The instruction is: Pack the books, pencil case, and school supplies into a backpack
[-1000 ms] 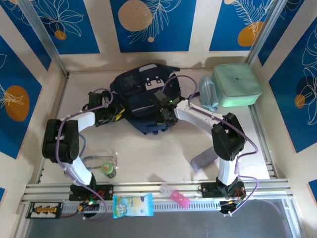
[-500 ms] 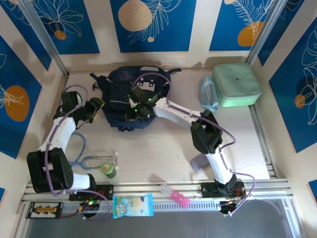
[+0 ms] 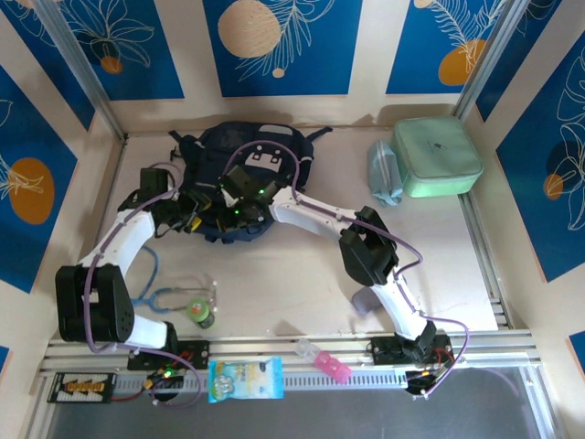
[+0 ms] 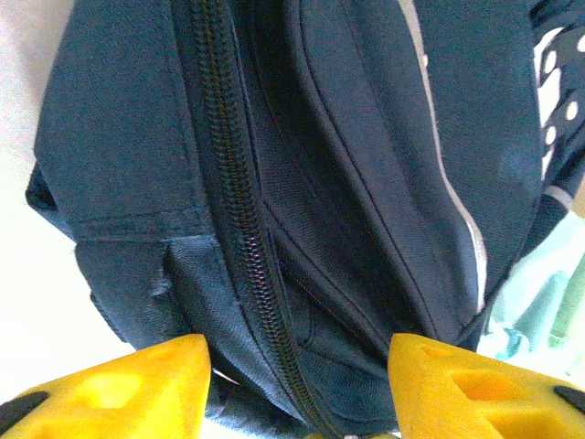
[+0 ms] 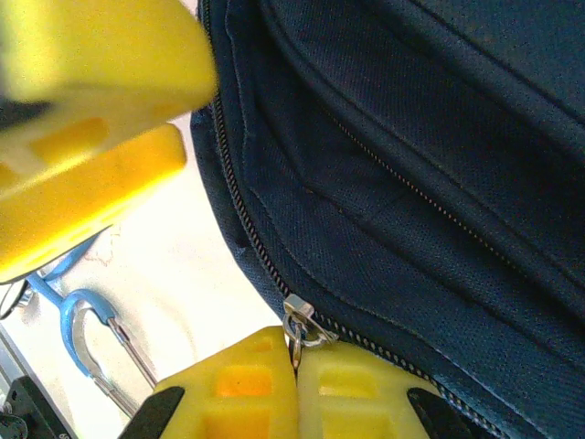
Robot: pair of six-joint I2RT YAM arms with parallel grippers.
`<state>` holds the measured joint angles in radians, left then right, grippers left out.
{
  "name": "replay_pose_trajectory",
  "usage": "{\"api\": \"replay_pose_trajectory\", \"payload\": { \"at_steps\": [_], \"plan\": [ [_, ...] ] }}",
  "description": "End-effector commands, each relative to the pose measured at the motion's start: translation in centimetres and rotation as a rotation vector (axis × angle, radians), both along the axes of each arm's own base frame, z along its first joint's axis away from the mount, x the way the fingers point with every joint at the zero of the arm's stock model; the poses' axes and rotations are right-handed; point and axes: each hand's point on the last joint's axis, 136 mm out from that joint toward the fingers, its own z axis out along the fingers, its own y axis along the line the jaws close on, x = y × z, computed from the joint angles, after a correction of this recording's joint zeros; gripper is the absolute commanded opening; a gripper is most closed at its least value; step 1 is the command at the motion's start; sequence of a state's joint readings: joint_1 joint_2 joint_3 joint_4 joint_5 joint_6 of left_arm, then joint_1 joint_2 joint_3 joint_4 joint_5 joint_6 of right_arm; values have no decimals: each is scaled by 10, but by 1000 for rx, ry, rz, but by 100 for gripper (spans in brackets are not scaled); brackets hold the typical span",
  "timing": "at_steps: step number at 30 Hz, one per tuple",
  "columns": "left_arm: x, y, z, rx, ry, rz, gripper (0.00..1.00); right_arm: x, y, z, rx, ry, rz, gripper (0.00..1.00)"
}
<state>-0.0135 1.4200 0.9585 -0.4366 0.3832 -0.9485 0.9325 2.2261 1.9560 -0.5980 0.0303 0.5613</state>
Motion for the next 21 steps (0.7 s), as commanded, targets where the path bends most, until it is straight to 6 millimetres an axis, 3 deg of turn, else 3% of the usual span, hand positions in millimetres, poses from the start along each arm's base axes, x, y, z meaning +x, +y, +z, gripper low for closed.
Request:
{"api": "replay_pose_trajectory", "payload": {
  "at_steps": [1,6,14,16,21],
  "plan": [
    [2,0,-2,35,27,19,50,-15,22,20,61,-24,69,0],
    [3,-7,-12,30,48,-6,37,-20,25,20,70,-13,76,0],
    [-8,-1,-25,94,72,-7,35,-20,21,18,61,3,49,0],
    [-8,-3,-28,87,81,-24,29,-20,19,19,57,2,42,0],
    [-8,-4,-33,90,95,-44,1,-20,7,18,8,-2,27,0]
  ]
}}
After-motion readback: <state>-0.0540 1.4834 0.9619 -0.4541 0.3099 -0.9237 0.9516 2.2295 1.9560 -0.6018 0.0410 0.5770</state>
